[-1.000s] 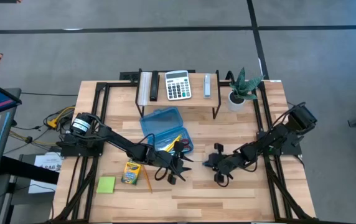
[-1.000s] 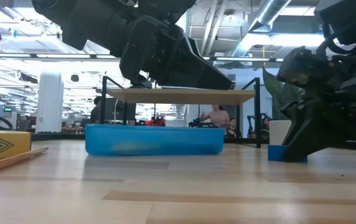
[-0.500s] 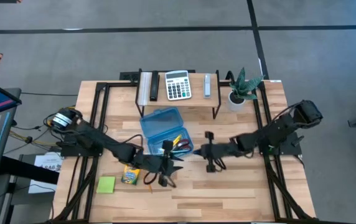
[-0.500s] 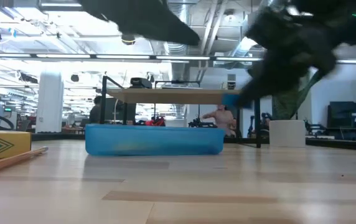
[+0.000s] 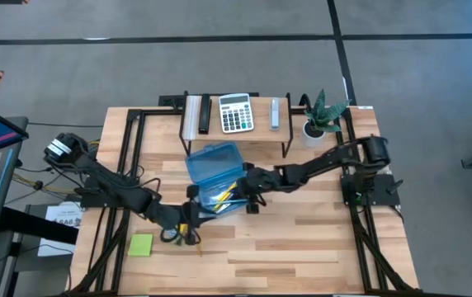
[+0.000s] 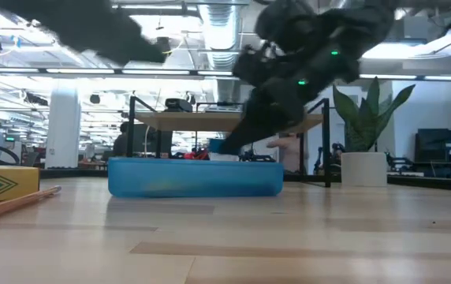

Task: Pack school essentials
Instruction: Put the blue eraser into the supply box, then put the orange pencil into the supply box

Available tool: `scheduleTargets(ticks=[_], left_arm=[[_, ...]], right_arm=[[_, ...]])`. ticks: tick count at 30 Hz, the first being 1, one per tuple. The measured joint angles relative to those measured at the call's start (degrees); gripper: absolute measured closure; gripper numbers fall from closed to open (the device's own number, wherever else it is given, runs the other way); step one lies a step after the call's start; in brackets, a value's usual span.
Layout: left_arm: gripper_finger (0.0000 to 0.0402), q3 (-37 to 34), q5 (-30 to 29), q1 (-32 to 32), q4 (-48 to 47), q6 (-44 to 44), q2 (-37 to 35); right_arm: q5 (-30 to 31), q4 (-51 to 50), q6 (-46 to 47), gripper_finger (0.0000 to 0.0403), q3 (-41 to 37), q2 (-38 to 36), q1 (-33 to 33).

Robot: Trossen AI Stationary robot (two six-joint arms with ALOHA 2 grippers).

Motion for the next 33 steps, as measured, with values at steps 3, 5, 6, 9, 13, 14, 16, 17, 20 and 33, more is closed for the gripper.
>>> scheduleTargets(ticks=[3,5,6,9,13,14,16,17,20,33], left_arm=[[0.0379,-3.5,-0.1,-0.4,2.4,-5.2,-1.5],[0.0386,-4.4,1.0,-1.1,0.0,-9.0,-2.4],[0.0388,-4.4,2.0,-1.3,-1.5,-11.0,-2.5],[0.0392,-4.4,4.2,-2.7,-7.3,-17.0,-4.1],[0.0393,-2.0,4.1,-4.9,-18.7,-23.7,-5.9],[0.0393,-0.9,3.9,-5.3,-21.4,-25.4,-5.8],[0.0393,1.1,3.8,-6.0,-27.2,-28.6,-5.8],[0.0393,2.0,3.7,-6.4,-29.9,-29.9,-5.8],[0.0393,4.5,3.6,-7.5,-33.4,-32.4,-5.3],[0.0386,6.2,6.9,-9.2,-20.5,-20.0,0.3]], right_arm=[[-0.1,-1.8,0.0,0.0365,2.9,2.5,-0.3],[-0.1,-1.3,0.0,0.0341,5.2,4.2,-0.3],[-0.1,-2.6,0.0,0.0326,5.7,4.2,-0.3],[-0.1,-4.2,0.0,0.0280,7.6,4.4,-0.1],[0.0,-6.6,-0.6,0.0222,8.4,3.9,0.3],[0.0,-7.1,-0.9,0.0211,8.4,3.4,0.4],[0.0,-6.5,-0.9,0.0194,8.4,2.3,0.7],[0.0,-6.6,-1.0,0.0189,8.6,1.8,0.9],[0.1,-7.2,-1.2,0.0184,8.5,0.7,1.8],[0.2,-5.0,-5.0,0.0211,8.4,-0.5,4.1]])
